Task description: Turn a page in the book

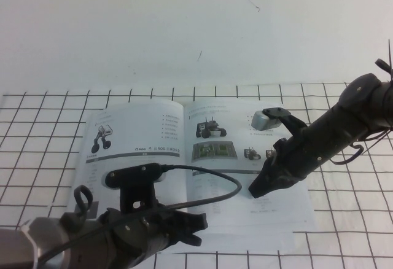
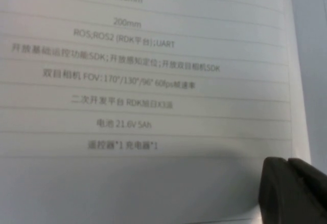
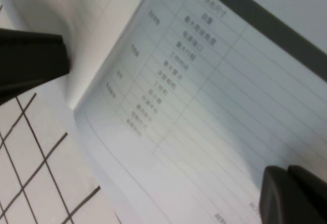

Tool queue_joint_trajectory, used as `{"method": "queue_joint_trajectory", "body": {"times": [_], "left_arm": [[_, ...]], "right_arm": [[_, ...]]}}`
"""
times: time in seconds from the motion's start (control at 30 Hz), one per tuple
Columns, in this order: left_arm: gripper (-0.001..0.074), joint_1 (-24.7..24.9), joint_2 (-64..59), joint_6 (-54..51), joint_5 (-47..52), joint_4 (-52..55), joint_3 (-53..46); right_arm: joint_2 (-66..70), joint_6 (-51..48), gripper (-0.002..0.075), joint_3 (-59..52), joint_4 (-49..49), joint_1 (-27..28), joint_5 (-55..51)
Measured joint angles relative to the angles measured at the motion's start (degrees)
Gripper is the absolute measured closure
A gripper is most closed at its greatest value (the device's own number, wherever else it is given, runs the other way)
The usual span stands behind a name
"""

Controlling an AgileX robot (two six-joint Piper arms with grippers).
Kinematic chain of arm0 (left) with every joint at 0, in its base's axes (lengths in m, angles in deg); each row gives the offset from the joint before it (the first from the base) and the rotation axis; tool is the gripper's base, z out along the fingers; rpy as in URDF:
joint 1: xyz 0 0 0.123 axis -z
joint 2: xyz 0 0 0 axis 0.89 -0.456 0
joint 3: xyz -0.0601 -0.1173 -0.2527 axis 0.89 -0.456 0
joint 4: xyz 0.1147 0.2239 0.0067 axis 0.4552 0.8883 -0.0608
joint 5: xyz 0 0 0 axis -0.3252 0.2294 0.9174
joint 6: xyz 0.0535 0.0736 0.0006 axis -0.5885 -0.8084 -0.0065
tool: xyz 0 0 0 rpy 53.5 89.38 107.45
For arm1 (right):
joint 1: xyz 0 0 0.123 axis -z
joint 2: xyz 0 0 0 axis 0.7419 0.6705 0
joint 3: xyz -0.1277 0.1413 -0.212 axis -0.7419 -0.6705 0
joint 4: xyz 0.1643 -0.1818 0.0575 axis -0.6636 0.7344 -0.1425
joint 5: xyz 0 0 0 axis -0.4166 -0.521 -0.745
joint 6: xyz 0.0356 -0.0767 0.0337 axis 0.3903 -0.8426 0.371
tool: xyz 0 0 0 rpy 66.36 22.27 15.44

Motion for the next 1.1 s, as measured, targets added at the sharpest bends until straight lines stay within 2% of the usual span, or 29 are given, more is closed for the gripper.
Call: {"method": "queue_joint_trajectory", "body": {"times": [0.23, 0.43, 0.63, 0.83, 0.97, 1.1], "left_arm": [[0.0737, 0.0, 0.2, 0.1, 0.0, 2.4, 0.0], [0.0737, -0.1, 6.1, -4.1, 3.7, 3.4, -0.3], [0.0737, -0.1, 19.3, -12.0, 13.3, 3.8, -0.3], [0.0737, -0.1, 29.6, -13.2, 23.9, 6.4, -0.6], [0.0737, -0.1, 35.8, -8.4, 26.4, 13.7, -0.7], [0.0737, -2.5, 39.9, 4.3, 30.0, 27.8, -0.7]], "right_arm": [[0.0, 0.3, 0.0727, 0.0, 0.2, 0.0, 0.0], [-3.9, 0.4, 0.0727, 0.0, 2.2, 0.0, 0.7], [-17.4, 0.0, 0.0727, 0.0, 6.0, 0.0, 2.6], [-30.8, 4.7, 0.0727, 0.0, 16.2, 0.0, 2.2], [-39.3, 11.8, 0.0727, -0.1, 27.1, 0.0, -0.6], [-46.6, 19.3, 0.0727, -0.1, 36.3, 0.0, -5.1]]}}
